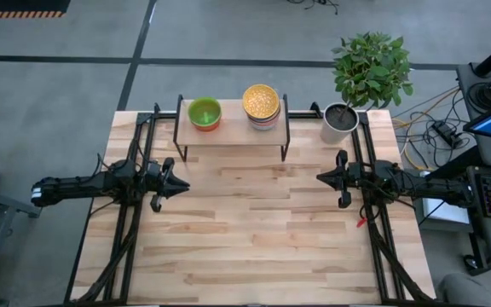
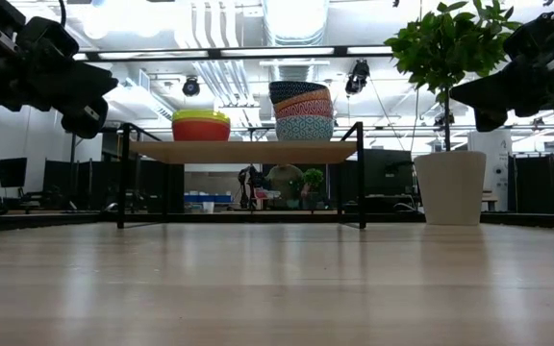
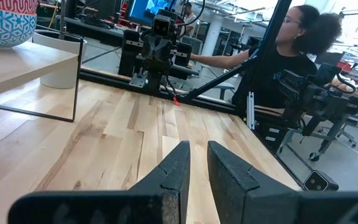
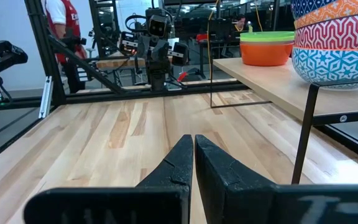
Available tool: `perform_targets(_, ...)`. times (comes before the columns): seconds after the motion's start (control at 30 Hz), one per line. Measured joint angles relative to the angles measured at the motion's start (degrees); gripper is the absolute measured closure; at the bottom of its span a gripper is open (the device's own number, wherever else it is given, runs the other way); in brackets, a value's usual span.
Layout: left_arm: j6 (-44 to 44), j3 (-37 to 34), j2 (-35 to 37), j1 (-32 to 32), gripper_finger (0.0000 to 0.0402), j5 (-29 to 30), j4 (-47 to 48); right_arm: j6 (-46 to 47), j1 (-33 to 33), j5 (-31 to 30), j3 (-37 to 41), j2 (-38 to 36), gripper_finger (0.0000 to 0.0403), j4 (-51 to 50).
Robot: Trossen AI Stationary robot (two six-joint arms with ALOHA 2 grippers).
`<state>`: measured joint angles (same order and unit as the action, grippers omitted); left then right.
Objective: Place and stack bowls onto a shelf
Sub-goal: Return to Home Position
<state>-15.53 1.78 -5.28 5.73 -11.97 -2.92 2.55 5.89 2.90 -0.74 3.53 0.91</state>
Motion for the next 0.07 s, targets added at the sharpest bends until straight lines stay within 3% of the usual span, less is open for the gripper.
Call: perform_targets(0.07, -0.01, 0.00, 0.00, 0.00, 0.0363, 0.00, -0.01, 0.00, 0.00, 0.00, -0.01, 0.00, 0.0394, 0.02)
